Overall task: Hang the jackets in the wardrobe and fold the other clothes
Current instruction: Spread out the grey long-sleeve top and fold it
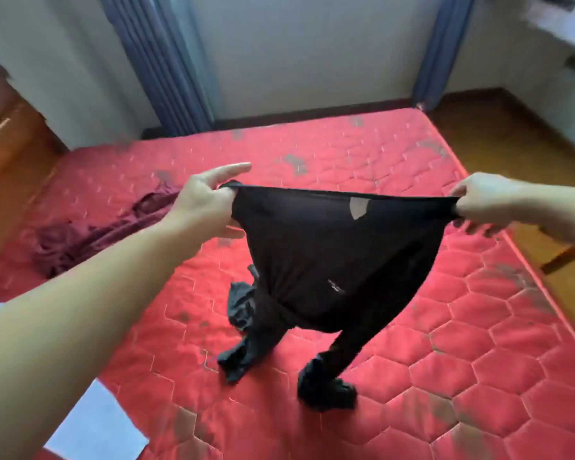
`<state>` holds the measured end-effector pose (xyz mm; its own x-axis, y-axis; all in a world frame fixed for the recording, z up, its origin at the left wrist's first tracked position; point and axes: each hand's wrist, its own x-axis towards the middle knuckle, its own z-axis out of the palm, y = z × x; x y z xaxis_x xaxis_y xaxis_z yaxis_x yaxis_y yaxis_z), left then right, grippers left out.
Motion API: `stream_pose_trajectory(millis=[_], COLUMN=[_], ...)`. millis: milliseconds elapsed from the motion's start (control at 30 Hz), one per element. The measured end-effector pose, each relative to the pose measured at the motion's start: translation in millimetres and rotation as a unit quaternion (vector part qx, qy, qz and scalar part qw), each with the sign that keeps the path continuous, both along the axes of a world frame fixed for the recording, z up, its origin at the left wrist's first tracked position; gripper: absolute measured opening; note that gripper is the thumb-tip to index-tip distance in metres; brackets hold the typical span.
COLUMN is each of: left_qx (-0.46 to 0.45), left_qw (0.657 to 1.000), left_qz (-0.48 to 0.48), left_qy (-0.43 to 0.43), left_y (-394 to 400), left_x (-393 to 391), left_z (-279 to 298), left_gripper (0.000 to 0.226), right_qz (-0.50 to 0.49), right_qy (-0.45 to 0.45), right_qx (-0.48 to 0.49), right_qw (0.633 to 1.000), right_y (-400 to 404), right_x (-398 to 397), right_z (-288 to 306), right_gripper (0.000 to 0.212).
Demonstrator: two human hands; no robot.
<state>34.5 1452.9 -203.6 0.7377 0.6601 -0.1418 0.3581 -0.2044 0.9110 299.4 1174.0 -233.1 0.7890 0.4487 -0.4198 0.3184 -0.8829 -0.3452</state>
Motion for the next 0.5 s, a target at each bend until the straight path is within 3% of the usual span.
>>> stream_pose_trajectory(millis=[100, 200, 233, 300, 400, 500], left_qx=[0.126, 0.266, 0.316, 0.357, 0.266, 0.128], left_qw=[0.99, 0.948, 0.921, 0.897, 0.924, 0.945], left_qz=[-0.047, -0.134, -0.167, -0.187, -0.215, -0.249], left_qy=[0.034, 0.107, 0.152, 0.182, 0.169, 0.167], left_y=[14, 18, 16, 9, -10, -35], left_x=[-27, -68, -80, -103, -127, -142], left_z=[51, 98, 113, 141, 183, 205], left_gripper=[0.051, 0.045, 0.04, 0.039, 0.055, 0.054], right_qz=[0.0, 0.129, 0.136, 0.105, -0.013, -0.074], right_qy=[-0.127, -0.252, -0.237, -0.187, -0.072, 0.078], right_qx=[0.116, -0.099, -0.131, -0.052, 0.126, 0.227], right_qw=[0.985, 0.954, 0.953, 0.975, 0.989, 0.968], right_y=[1, -10, -16, -22, -27, -32], right_x=[-13, -58, -73, -98, -129, -161], right_z=[91, 144, 155, 180, 215, 239], right_gripper=[0.015, 0.018, 0.021, 0.026, 0.03, 0.036])
